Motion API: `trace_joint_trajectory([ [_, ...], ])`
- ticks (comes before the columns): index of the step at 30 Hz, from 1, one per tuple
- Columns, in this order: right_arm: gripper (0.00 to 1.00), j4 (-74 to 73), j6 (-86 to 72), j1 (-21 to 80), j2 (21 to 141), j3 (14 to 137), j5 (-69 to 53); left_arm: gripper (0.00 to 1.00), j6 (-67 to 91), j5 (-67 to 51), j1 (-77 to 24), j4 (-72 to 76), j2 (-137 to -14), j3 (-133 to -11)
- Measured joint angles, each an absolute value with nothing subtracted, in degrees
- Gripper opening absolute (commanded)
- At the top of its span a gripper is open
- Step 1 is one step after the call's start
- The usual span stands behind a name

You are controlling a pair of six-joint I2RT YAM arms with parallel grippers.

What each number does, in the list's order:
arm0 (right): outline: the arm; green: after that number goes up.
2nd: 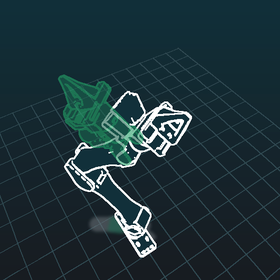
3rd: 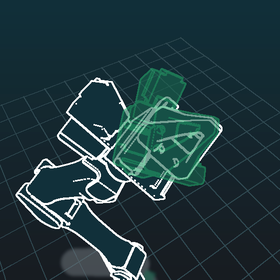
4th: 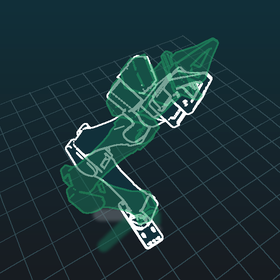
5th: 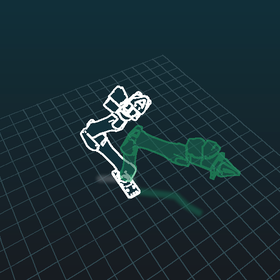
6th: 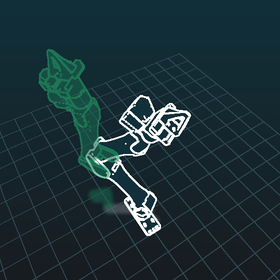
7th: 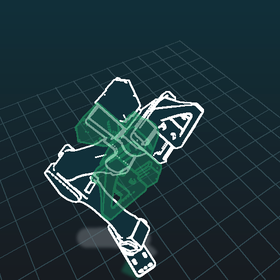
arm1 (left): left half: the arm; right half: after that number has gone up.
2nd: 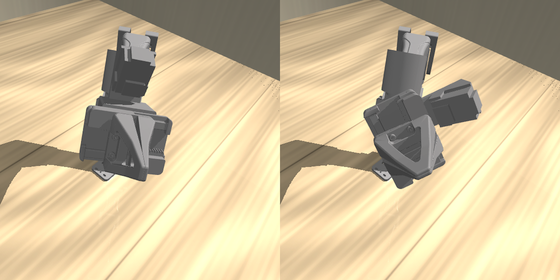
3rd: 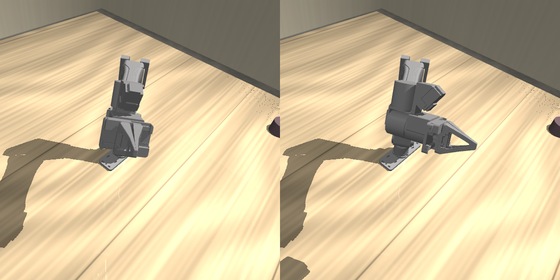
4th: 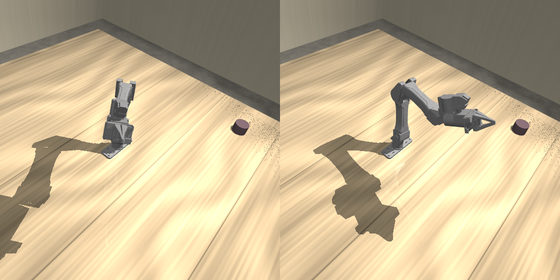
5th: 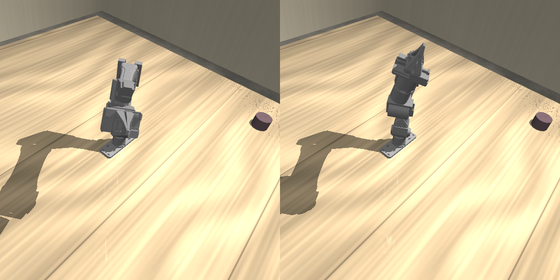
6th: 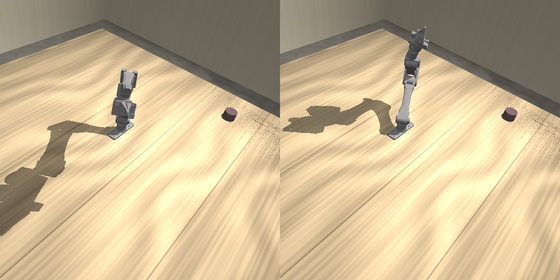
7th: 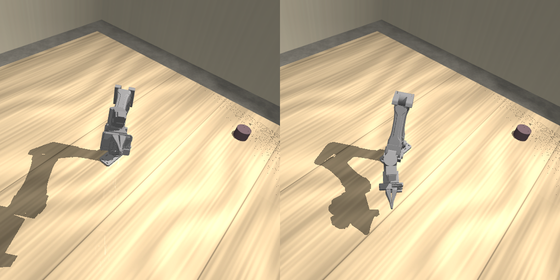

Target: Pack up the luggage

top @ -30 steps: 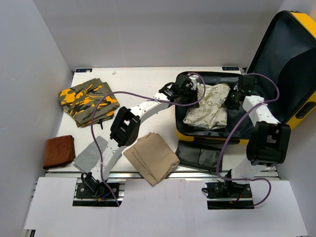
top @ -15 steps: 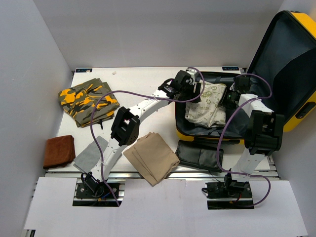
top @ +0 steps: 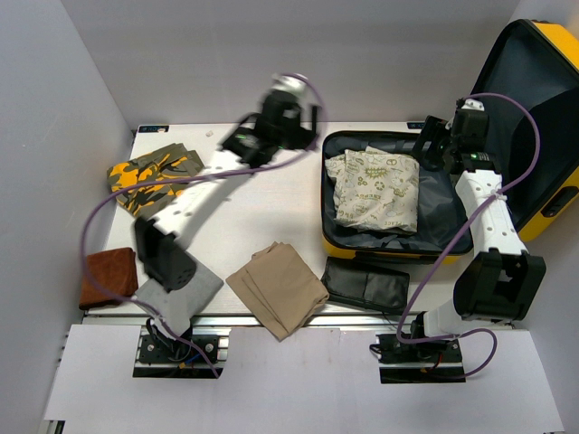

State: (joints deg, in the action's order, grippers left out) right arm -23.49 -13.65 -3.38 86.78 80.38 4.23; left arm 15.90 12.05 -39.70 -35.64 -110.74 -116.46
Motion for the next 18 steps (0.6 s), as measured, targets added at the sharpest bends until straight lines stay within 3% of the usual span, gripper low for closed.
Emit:
trace_joint_trajectory([
  [6, 0.89, -24.14, -11.51, 3.57, 86.41, 84.73, 5.43, 0.98, 22.02, 24.25, -20.62, -39.16, -102.21, -111.87],
  [12, 0.89, -26.06, -8.69, 12.14, 92.77, 89.10, 4.73, 0.98, 27.09, 26.79, -5.32, -44.29, -119.70, -113.12],
  [18, 0.89, -27.18, -6.26, 17.67, 95.48, 90.17, 3.84, 0.98, 30.70, 26.44, -2.09, -49.06, -135.57, -115.83],
])
